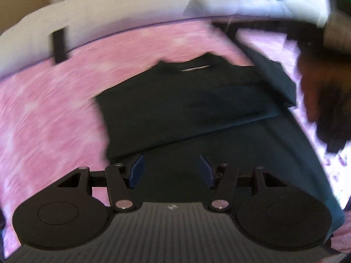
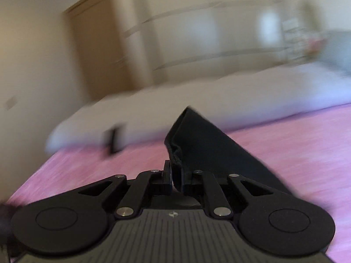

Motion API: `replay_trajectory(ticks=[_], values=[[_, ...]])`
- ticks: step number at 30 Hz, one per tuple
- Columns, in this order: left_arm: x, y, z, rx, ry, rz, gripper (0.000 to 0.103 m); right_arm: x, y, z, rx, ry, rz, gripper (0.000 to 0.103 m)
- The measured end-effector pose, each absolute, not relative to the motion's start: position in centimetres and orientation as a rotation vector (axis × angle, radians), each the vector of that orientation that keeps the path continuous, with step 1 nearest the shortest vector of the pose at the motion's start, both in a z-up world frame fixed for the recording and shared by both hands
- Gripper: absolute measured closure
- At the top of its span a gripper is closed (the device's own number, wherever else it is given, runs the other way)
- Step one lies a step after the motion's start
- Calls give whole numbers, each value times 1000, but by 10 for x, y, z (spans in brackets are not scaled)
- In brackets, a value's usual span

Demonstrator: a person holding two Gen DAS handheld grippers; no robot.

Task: Fold clothes
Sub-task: 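Fold the remaining sleeve over the body with the right tool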

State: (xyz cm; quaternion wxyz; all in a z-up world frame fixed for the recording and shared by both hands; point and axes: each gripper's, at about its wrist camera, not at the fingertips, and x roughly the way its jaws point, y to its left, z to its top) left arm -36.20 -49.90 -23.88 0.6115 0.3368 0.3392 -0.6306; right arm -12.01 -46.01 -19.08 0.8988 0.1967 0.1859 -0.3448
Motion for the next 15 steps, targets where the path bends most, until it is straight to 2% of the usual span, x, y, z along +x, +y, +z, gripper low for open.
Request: replay_trajectory(ticks=[2,6,8,9,11,15], values=[[-330,-491,-245,770,795,-1434,52,-78,-436,-217,376,488,-641,69],[-288,-497,-258,747,811,-1453,51,-52,-405,-244,430,594,-629,68],[-276,-510,-266,717,831,-1481,50,-64,-407,-249,462,636,-682,63],[-274,-521,-271,690,855,-1497,50,-73,-406,-251,470,664,-715,56],[-269,-544,-282,638,899,-1528,50,-97,-404,-254,487,709,-791,49],[-278,-596,-308,574,964,-1559,50,-155,-422,-265,527,785,-911,48]])
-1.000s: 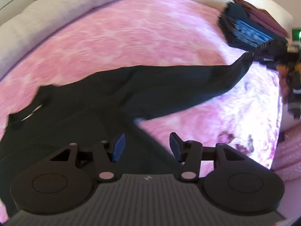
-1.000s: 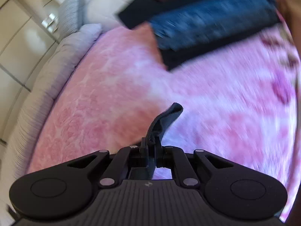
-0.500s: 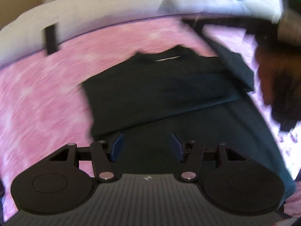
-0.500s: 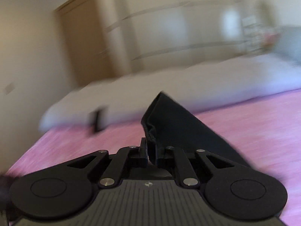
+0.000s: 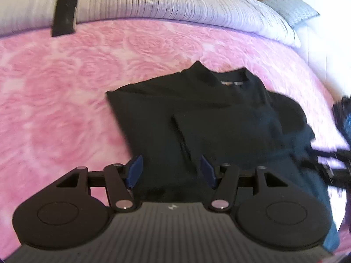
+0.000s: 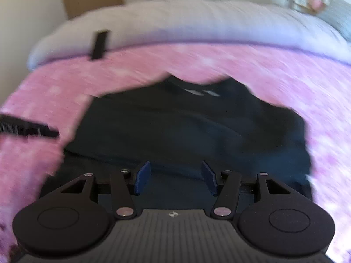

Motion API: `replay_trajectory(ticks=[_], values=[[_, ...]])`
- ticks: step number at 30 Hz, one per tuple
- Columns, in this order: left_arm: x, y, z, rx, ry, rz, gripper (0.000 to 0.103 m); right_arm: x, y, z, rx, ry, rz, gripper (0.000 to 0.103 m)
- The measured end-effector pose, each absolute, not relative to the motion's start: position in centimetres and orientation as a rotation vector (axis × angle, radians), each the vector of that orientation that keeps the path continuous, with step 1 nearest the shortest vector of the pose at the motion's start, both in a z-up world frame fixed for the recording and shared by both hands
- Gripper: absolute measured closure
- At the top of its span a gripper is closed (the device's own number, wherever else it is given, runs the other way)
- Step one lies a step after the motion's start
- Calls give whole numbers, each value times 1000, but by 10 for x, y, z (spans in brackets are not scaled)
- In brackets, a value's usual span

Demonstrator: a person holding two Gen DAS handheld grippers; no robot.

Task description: Fold clothes

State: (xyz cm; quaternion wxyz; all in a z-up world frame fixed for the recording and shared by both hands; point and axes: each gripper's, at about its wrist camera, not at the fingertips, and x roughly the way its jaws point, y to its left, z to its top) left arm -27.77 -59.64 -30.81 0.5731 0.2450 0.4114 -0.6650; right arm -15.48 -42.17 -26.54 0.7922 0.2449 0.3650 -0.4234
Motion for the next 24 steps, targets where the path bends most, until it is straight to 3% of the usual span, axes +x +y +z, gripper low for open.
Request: replay_trajectory(ticks=[5,7,8,11,18,19,21,24], values=[[-297,-658,-340,603,994,-1631,53,-207,-445,-276,509,827,-1011,48],[-307,-675,-357,689,1027,-1601,59,-223,-457,-283,484,847,-1058,47],[-314,-680,-362,735,1003,-1587,64,-229,-462,-287,465,861,-1079,44],[-321,-684,-355,728,1016,-1597,100,-243,-474,-302,398,912,-1126,32],[-302,-684,-292,488,1073,-1669,100,-255,-495,-337,293,958,-1114,34],[-301,-685,-286,485,1067,-1673,100,-257,-499,-339,301,947,-1123,36],[-297,-685,-279,523,1034,-1652,100,-265,-505,-338,286,911,-1199,55],[-294,-681,-299,662,1046,-1578,100,-284,-511,-337,277,864,-1335,49]])
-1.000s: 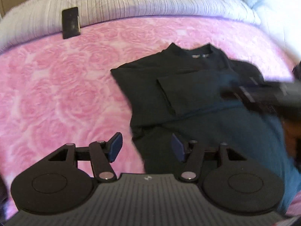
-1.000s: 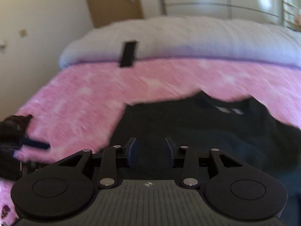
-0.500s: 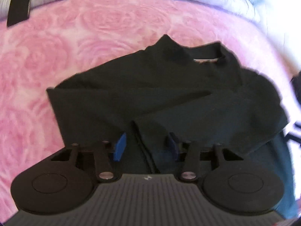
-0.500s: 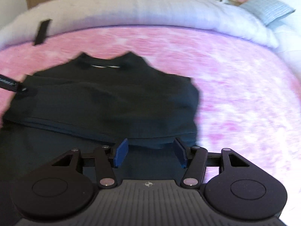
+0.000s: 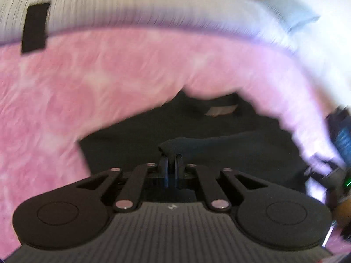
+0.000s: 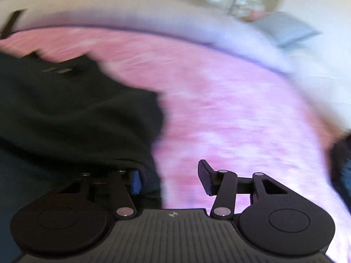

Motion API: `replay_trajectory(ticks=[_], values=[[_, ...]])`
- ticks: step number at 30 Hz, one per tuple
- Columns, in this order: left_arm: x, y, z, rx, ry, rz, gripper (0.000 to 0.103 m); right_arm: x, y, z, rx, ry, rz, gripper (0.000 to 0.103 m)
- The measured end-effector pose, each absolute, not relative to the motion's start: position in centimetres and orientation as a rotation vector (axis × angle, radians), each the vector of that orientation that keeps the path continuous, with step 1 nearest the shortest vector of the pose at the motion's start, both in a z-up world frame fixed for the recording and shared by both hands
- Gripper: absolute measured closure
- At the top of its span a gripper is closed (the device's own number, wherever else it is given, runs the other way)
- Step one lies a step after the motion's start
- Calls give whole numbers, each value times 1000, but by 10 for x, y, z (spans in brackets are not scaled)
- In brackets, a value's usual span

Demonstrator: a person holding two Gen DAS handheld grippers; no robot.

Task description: Fold clothes

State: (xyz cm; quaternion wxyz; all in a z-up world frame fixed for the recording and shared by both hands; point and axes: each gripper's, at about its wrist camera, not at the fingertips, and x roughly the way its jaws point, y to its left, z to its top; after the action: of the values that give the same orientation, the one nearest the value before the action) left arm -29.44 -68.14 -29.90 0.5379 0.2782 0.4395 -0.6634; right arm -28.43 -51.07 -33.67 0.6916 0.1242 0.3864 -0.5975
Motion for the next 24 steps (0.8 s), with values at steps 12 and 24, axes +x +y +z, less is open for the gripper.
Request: replay_trajectory(ticks=[12,24], values=[[-323,-663,-345,887,1082,-1488,99,-318,-492,-303,514,824,-1203,40],[-322,-648,-340,957,1061,-1503,99,-269,-620,-326,501,771,-1084,63]])
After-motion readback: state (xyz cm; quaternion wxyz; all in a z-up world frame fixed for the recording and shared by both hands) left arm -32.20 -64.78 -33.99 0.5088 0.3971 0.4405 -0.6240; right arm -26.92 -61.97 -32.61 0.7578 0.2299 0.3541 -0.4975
